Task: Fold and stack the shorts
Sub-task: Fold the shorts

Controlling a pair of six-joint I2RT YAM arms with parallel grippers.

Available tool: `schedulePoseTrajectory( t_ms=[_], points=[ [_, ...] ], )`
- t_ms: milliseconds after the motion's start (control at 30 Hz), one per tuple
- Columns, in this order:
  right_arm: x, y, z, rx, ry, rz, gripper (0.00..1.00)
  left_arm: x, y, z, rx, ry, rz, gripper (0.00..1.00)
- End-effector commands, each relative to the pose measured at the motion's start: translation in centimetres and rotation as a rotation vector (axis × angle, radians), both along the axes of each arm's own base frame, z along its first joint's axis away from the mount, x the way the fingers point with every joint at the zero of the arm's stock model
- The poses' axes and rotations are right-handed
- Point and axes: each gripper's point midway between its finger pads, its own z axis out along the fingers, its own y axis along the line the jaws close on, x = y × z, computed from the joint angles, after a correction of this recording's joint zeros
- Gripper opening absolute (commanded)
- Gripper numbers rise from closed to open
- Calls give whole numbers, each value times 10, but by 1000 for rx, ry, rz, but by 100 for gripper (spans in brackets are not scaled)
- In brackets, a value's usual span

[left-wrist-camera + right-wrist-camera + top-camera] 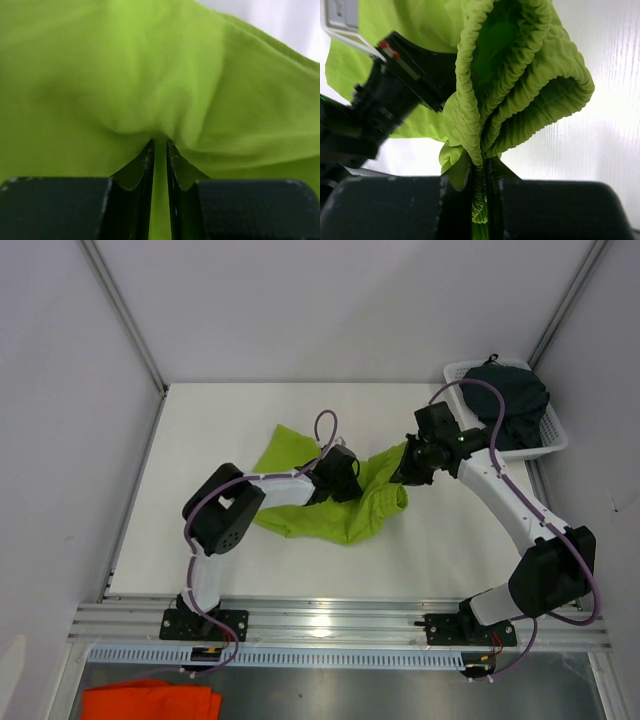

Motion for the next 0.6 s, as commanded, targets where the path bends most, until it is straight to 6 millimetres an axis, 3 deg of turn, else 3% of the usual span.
schedulePoseTrajectory(
  t_ms=[0, 67, 100, 200, 333, 400, 433, 467, 500, 567],
  points=[
    [4, 1, 25, 24, -29, -37, 0, -1, -20, 10, -58, -14, 44, 18],
    [3, -3, 24, 10, -27, -34, 0, 3, -20, 24, -60, -32, 28, 19],
    [3, -8, 23, 4, -22, -41, 0, 5, -11, 27, -36, -23, 30, 20],
    [0, -18, 15, -22, -19, -19, 0, 18, 3, 70, -49, -100, -23, 25],
    [-4, -28, 5, -24, -16, -13, 0, 24, 35, 89, -14, -130, -6, 27],
    [-5, -34, 1, -28, -11, -15, 0, 28, 47, 86, -3, -142, -2, 27],
    [-3, -35, 0, -27, -15, -14, 0, 30, 48, 87, 0, -152, -6, 27],
    [-3, -34, -2, -27, -15, -3, 0, 30, 47, 75, 15, -133, -27, 28],
    [-3, -36, -3, -29, -13, -4, 0, 33, 40, 80, 6, -135, -56, 28],
    [-1, -35, -3, -26, -19, 5, 0, 32, 38, 55, 37, -80, -78, 28]
  ],
)
